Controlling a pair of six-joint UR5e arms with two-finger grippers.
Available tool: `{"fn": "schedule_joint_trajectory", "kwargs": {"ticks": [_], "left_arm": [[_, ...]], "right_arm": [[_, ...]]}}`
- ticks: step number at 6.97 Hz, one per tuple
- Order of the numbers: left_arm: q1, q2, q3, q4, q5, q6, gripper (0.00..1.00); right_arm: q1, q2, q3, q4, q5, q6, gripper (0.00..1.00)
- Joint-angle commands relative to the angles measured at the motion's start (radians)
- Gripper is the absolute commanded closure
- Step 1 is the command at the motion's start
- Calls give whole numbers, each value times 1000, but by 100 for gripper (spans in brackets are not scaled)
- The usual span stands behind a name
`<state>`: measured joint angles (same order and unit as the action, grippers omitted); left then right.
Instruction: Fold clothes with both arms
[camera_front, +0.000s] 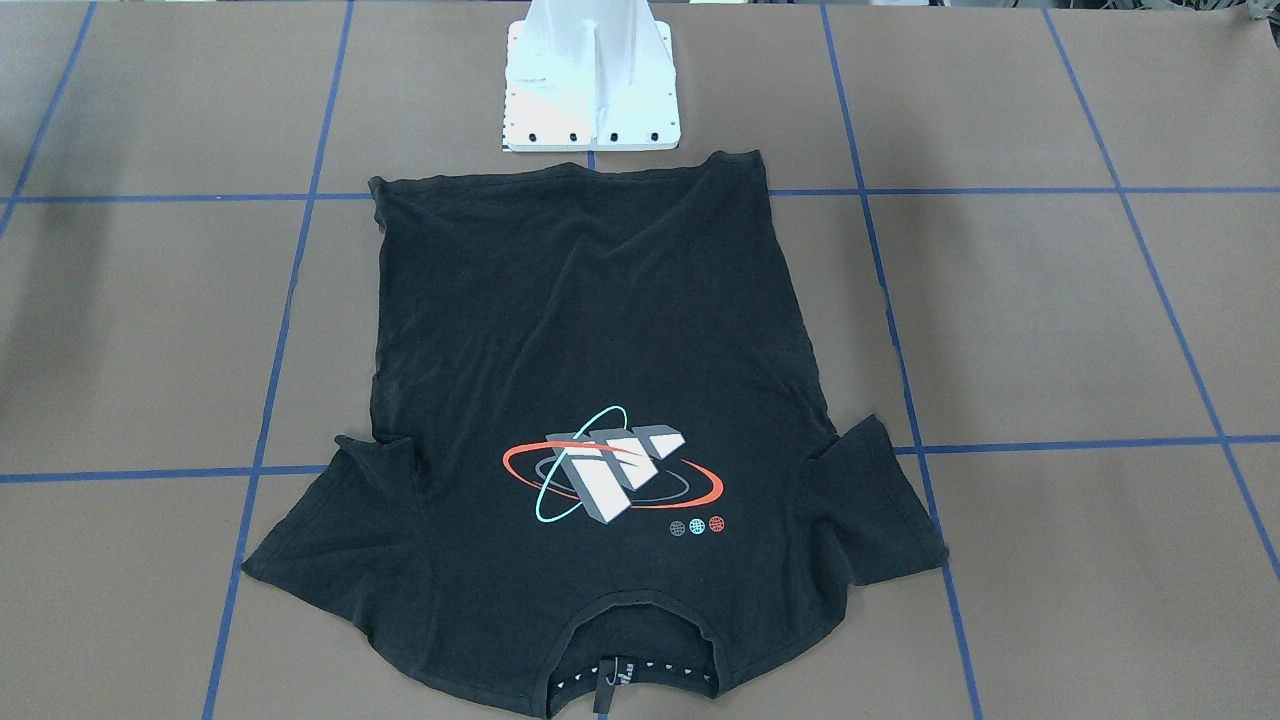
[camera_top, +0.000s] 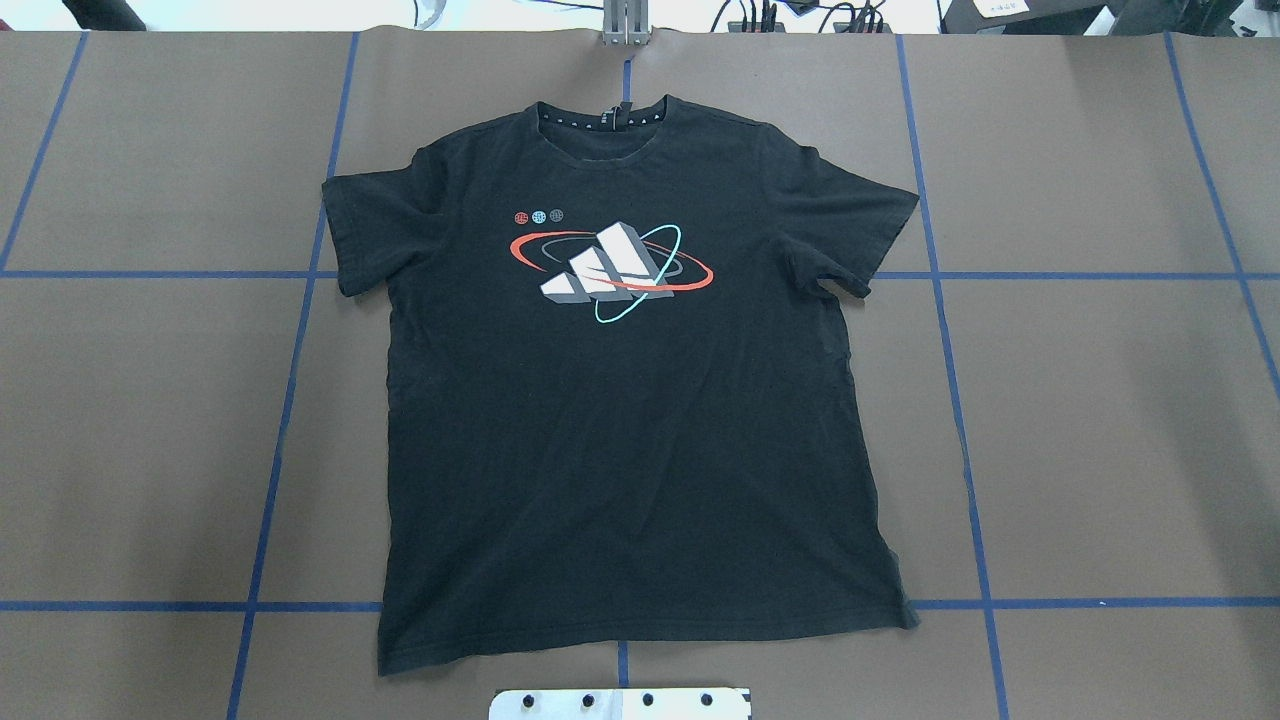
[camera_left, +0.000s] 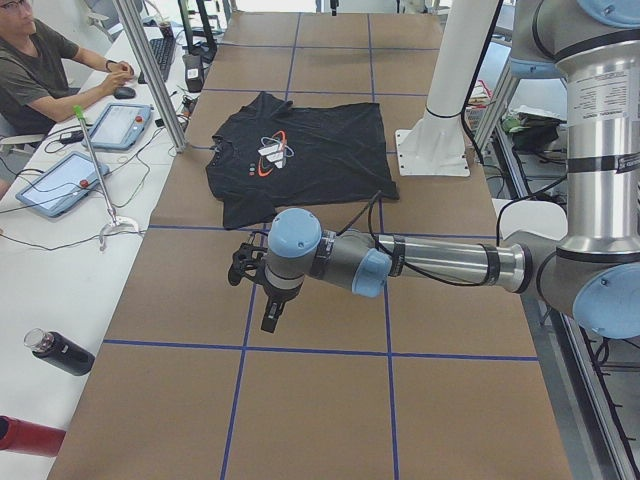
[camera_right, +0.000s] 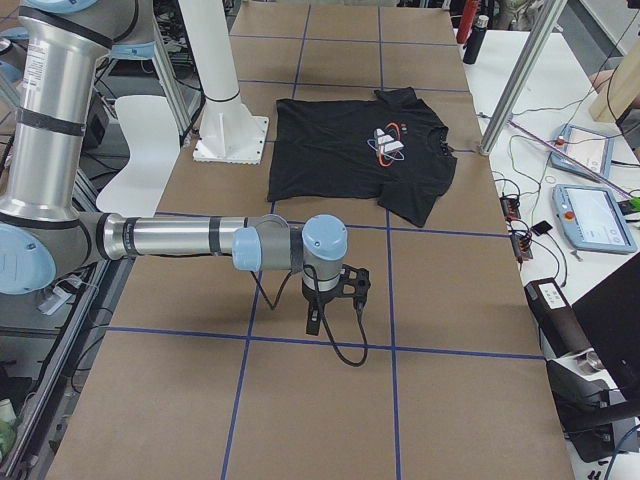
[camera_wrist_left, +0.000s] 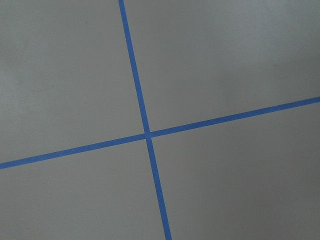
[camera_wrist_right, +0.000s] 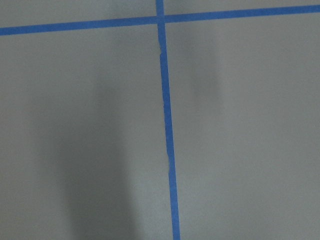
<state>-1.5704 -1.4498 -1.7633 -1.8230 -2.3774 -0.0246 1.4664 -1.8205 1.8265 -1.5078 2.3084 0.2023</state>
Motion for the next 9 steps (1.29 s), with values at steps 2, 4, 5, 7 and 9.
{"fn": "schedule_joint_trajectory", "kwargs": {"ticks": [2,4,5,7,9], "left_arm": [[0,9,-2,-10,-6,0,0],[0,12,-4,-13,-5,2,0],[0,12,-2,-13,-5,0,0],[1,15,8,-16,-3,3,0],[4,14,12,-24,-3,5,0]], "right_arm": [[38,-13,8,78,3,0,0],[38,-7,8,80,3,2,0],[38,-3,8,83,5,2,0],[32,0,14,130,49,2,0],[-13,42,-4,184,89,23,0]]}}
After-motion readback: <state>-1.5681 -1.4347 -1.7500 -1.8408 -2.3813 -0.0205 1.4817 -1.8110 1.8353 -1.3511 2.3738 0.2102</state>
